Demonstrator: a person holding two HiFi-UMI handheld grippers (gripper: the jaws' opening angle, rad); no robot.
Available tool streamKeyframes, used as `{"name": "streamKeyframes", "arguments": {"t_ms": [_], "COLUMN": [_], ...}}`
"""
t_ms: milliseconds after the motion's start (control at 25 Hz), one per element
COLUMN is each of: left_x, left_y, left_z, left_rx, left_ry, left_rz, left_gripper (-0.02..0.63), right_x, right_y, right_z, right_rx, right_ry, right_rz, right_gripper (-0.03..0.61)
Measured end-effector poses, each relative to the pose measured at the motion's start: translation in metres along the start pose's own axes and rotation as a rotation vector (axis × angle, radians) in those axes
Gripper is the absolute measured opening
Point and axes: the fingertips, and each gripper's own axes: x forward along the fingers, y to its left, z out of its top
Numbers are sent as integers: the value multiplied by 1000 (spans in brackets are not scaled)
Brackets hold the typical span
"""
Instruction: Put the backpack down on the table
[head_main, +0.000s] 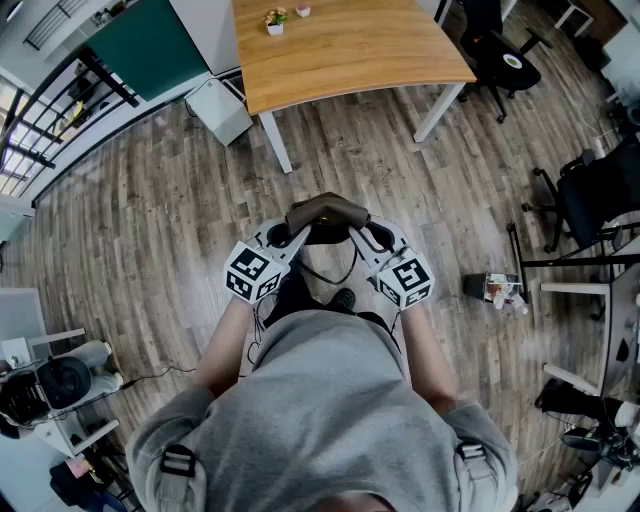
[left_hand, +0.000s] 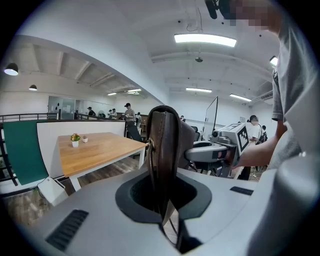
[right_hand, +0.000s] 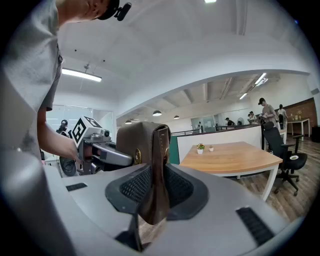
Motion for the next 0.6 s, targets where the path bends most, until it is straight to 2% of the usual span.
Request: {"name": "streamKeyframes", "arguments": {"t_ms": [600], "left_x": [0], "left_y": [-1], "left_z": [-5], "left_rx": [-3], "left_ry": [1], "left_rz": [7], "left_gripper": [43], "right_x": [0], "right_y": [1], "right_z": [-5], "right_rx": [6], "right_ry": [10], "right_rz": [-3], "right_gripper": [86]}}
